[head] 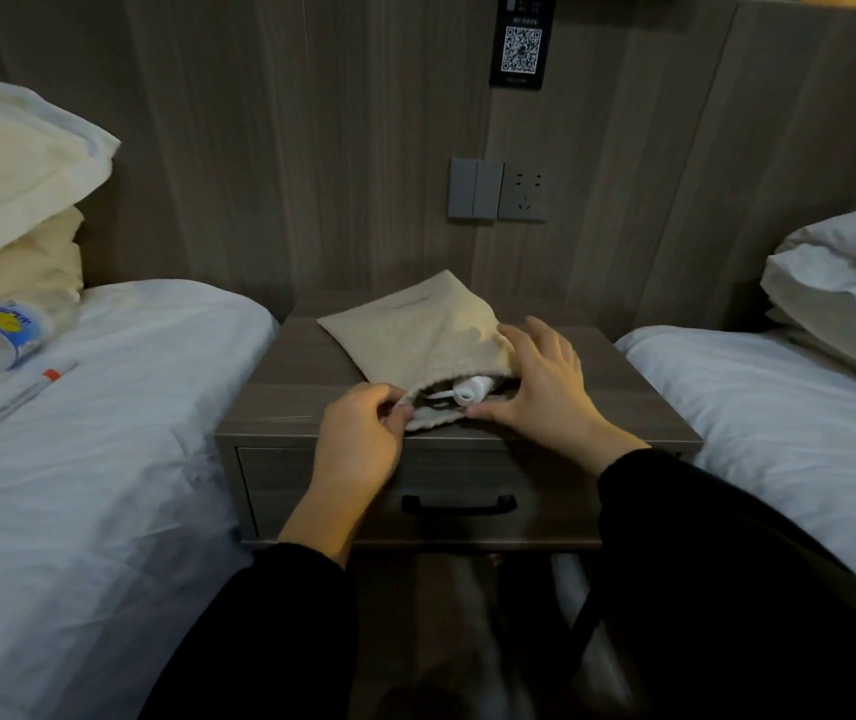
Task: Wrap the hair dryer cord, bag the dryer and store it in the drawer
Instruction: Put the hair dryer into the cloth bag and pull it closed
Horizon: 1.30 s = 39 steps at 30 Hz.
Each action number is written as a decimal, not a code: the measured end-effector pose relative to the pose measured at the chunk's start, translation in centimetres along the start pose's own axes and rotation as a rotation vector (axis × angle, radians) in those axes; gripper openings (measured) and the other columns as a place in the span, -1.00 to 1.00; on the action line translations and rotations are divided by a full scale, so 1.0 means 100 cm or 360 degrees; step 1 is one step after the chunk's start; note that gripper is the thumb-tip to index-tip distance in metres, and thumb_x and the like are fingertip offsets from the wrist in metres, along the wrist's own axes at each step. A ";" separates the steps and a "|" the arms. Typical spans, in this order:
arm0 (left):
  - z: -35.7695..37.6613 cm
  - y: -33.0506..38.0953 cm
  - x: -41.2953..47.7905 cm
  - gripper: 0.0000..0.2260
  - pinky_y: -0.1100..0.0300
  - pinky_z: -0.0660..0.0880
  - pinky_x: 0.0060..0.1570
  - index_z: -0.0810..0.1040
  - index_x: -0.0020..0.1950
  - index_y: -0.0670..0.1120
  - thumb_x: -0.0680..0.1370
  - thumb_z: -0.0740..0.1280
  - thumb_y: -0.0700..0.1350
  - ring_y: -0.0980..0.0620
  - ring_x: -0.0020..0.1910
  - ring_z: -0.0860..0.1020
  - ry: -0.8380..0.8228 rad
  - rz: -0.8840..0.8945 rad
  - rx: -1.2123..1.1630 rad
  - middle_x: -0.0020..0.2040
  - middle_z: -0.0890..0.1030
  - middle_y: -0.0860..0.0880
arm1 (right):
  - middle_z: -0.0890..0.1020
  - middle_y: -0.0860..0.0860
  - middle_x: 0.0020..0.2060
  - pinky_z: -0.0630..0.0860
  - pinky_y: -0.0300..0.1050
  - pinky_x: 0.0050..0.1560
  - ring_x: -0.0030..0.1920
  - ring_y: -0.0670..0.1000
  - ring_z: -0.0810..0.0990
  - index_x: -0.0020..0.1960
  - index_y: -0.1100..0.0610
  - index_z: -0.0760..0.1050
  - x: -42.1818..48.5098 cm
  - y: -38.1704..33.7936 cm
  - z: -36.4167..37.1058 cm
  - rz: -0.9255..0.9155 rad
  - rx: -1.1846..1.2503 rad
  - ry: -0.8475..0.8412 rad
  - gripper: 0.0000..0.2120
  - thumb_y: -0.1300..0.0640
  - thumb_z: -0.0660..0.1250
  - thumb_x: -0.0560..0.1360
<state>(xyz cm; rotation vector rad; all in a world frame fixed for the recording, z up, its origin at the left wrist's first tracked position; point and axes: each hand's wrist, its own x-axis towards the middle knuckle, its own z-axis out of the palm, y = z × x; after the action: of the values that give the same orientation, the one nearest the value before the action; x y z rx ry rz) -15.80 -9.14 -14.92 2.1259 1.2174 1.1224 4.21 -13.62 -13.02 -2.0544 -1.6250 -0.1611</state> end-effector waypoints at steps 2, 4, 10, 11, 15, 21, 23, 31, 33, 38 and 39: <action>0.002 0.001 0.000 -0.87 0.20 0.39 -0.12 0.60 0.01 -0.11 0.55 0.29 -0.13 0.04 -0.13 0.51 0.0041 -0.0003 0.0070 -0.07 0.55 -0.05 | 0.09 0.12 0.49 0.04 0.23 0.46 0.49 0.20 0.05 0.48 -0.08 0.04 0.005 0.013 -0.004 0.0140 0.0217 -0.0239 -0.01 -0.30 0.45 0.21; 0.005 0.001 0.000 -0.85 0.13 0.46 -0.07 0.59 0.04 -0.11 0.54 0.30 -0.09 -0.02 -0.08 0.55 0.0089 -0.0035 0.0127 -0.04 0.55 -0.06 | 0.25 0.11 0.43 0.21 0.05 0.40 0.44 0.15 0.21 0.49 0.02 0.06 0.008 0.023 -0.008 0.0241 0.0442 -0.0359 -0.08 -0.10 0.49 0.30; 0.009 0.008 -0.001 -0.85 0.14 0.56 -0.13 0.60 -0.06 -0.10 0.52 0.34 -0.04 0.06 -0.20 0.60 -0.0003 -0.0198 0.0009 -0.19 0.63 -0.03 | 0.65 0.11 -0.13 0.53 -0.12 -0.16 -0.18 0.09 0.62 -0.02 0.08 0.54 0.006 0.033 0.000 0.0411 0.0510 -0.0022 -0.86 0.22 0.36 0.43; 0.008 0.011 0.000 -0.87 0.22 0.55 -0.20 0.61 -0.09 -0.10 0.52 0.34 -0.06 0.11 -0.25 0.60 0.0015 -0.0235 -0.0131 -0.23 0.63 -0.01 | 0.64 0.09 -0.25 0.51 -0.16 -0.27 -0.28 0.05 0.60 -0.09 0.09 0.56 0.004 0.032 -0.002 0.0427 0.0562 -0.0004 -0.92 0.23 0.35 0.44; -0.005 0.029 0.008 -0.91 0.31 0.59 -0.28 0.62 -0.11 -0.18 0.49 0.39 -0.16 0.15 -0.35 0.66 0.0114 -0.0448 -0.0855 -0.27 0.66 -0.07 | 0.62 0.09 -0.36 0.48 -0.17 -0.28 -0.36 -0.03 0.54 -0.22 0.17 0.59 0.002 0.019 -0.025 0.0514 0.0925 0.0158 -0.93 0.21 0.40 0.43; -0.038 0.080 0.035 -0.91 0.31 0.53 -0.34 0.61 -0.23 -0.14 0.48 0.40 -0.19 0.14 -0.43 0.62 0.0175 -0.0484 -0.1294 -0.39 0.64 -0.04 | 0.57 0.10 -0.44 0.58 0.12 -0.09 -0.37 0.04 0.54 -0.38 0.16 0.56 0.015 -0.007 -0.094 0.0541 0.1509 0.0335 -0.80 0.21 0.40 0.42; -0.055 0.102 0.046 -0.90 0.37 0.52 -0.38 0.60 -0.24 -0.14 0.48 0.40 -0.20 0.19 -0.47 0.59 0.0194 -0.0403 -0.1343 -0.40 0.63 -0.02 | 0.55 0.11 -0.44 0.59 0.10 -0.14 -0.40 0.04 0.52 -0.37 0.18 0.56 0.019 -0.018 -0.121 0.0526 0.1602 0.0393 -0.81 0.20 0.40 0.42; -0.114 0.161 0.075 -0.83 0.36 0.52 -0.39 0.60 -0.33 -0.16 0.47 0.40 -0.27 0.17 -0.54 0.54 0.0353 -0.0202 -0.1522 -0.50 0.60 0.02 | 0.53 0.03 -0.46 0.55 -0.08 -0.19 -0.41 -0.05 0.49 -0.37 0.13 0.55 0.007 -0.057 -0.203 0.0481 0.1610 0.0888 -0.76 0.16 0.33 0.47; -0.121 0.163 0.072 -0.84 0.31 0.52 -0.36 0.61 -0.33 -0.15 0.46 0.41 -0.25 0.15 -0.54 0.53 0.0374 -0.0161 -0.1488 -0.50 0.60 0.02 | 0.54 0.01 -0.46 0.54 -0.12 -0.20 -0.41 -0.08 0.49 -0.36 0.12 0.56 -0.002 -0.063 -0.211 0.0434 0.1531 0.0888 -0.75 0.12 0.34 0.48; -0.130 0.161 0.048 -0.83 0.34 0.44 -0.46 0.62 -0.29 -0.18 0.50 0.37 -0.20 0.14 -0.57 0.43 0.0200 -0.0111 -0.1408 -0.57 0.52 0.01 | 0.47 0.04 -0.52 0.47 -0.24 -0.43 -0.54 -0.09 0.41 -0.31 0.21 0.57 -0.029 -0.064 -0.221 0.0375 0.1685 0.0645 -0.76 0.14 0.34 0.49; -0.129 0.158 0.041 -0.83 0.34 0.42 -0.48 0.61 -0.29 -0.18 0.51 0.36 -0.21 0.14 -0.56 0.42 0.0154 -0.0111 -0.1412 -0.57 0.51 0.01 | 0.46 0.04 -0.54 0.45 -0.27 -0.47 -0.56 -0.09 0.40 -0.29 0.23 0.56 -0.037 -0.061 -0.219 0.0384 0.1772 0.0543 -0.77 0.16 0.32 0.50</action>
<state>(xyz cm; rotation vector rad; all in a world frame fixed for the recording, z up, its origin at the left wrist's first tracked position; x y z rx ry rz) -17.36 -13.97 5.31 1.3516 0.6207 1.3979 2.24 -25.93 6.30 -1.2224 -0.8865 0.3822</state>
